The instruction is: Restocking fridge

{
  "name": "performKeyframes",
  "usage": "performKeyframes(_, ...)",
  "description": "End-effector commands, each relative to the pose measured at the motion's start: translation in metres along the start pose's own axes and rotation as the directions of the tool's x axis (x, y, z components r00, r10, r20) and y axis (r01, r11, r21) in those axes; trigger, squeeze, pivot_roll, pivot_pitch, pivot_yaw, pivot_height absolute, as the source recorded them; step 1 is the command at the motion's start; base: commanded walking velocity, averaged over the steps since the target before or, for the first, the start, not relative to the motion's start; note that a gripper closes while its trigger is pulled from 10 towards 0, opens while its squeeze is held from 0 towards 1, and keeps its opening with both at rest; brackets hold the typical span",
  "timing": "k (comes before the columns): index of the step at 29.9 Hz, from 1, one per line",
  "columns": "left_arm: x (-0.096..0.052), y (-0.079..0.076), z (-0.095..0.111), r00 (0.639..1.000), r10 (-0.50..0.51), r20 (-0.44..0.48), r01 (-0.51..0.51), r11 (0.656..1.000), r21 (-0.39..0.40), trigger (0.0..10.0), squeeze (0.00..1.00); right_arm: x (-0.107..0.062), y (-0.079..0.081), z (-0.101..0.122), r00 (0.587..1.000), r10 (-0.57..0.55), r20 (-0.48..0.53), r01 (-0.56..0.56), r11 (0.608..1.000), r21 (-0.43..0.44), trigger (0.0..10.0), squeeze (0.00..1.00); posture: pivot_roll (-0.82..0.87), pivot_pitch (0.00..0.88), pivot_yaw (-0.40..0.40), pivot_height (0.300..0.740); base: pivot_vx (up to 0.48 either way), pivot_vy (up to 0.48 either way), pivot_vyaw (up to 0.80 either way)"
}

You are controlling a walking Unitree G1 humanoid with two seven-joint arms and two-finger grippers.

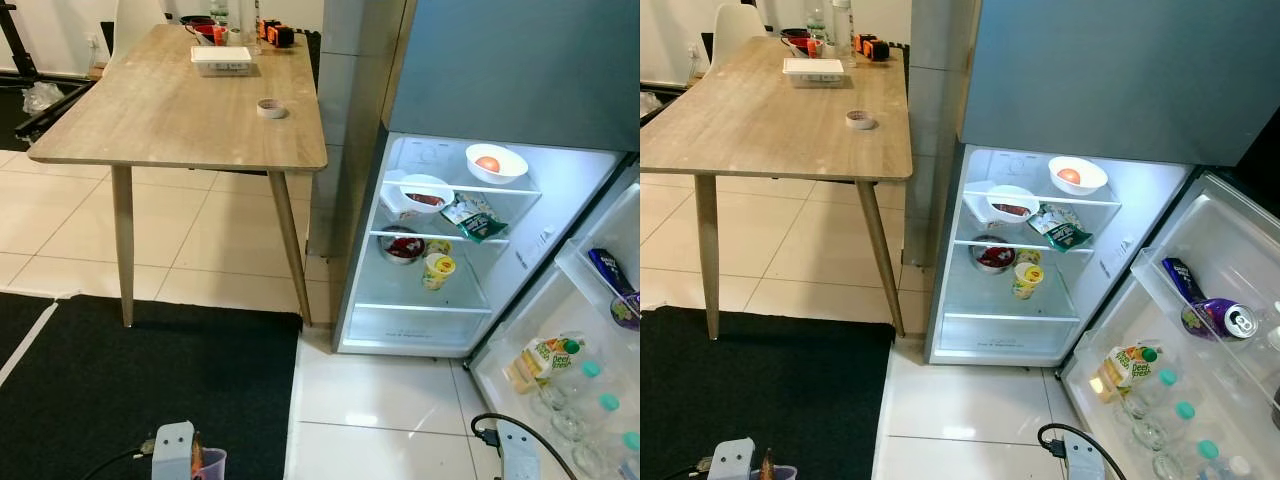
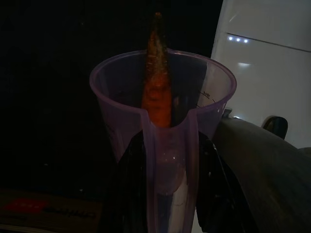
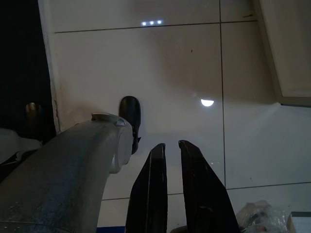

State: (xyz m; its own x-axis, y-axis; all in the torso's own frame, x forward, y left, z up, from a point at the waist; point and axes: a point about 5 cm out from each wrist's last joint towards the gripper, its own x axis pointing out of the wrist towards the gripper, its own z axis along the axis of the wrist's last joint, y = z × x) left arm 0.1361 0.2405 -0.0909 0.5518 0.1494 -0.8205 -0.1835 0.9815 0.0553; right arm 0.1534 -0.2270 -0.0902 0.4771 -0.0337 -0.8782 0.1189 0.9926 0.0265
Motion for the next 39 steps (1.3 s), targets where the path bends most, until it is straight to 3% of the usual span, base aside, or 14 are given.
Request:
performKeyframes(1, 0.000, -0.002, -0.002, 1.000, -0.004, -0.009, 0.004, 1.000, 0.007, 10.0, 0.00, -0.001, -0.005, 0.000, 1.000, -0.021, 0.006, 0.021, 1.000, 0.019, 10.0, 0.00, 0.10, 0.000, -0.076, 0.740, 0.000, -0.274, 0.00)
performKeyframes(10, 0.001, 0.004, 0.008, 1.000, 0.019, 0.021, -0.019, 1.000, 0.005, 10.0, 0.00, 0.000, -0.002, 0.000, 1.000, -0.013, 0.011, 0.013, 1.000, 0.023, 10.0, 0.00, 0.09, 0.000, -0.073, 0.740, 0.000, -0.322, 0.00)
performKeyframes(30, 0.003, -0.003, 0.011, 1.000, -0.002, 0.025, 0.002, 1.000, 0.019, 10.0, 0.00, 0.000, -0.001, 0.001, 1.000, -0.005, 0.021, 0.005, 0.999, 0.033, 10.0, 0.00, 0.09, 0.000, -0.064, 0.740, 0.000, -0.390, 0.00)
performKeyframes(39, 0.003, -0.003, 0.013, 0.999, -0.003, 0.033, 0.002, 1.000, 0.015, 10.0, 0.00, 0.001, 0.005, 0.013, 0.997, 0.031, 0.064, -0.032, 0.999, 0.019, 10.0, 0.00, 0.09, 0.000, -0.062, 0.740, 0.000, 0.000, 0.00)
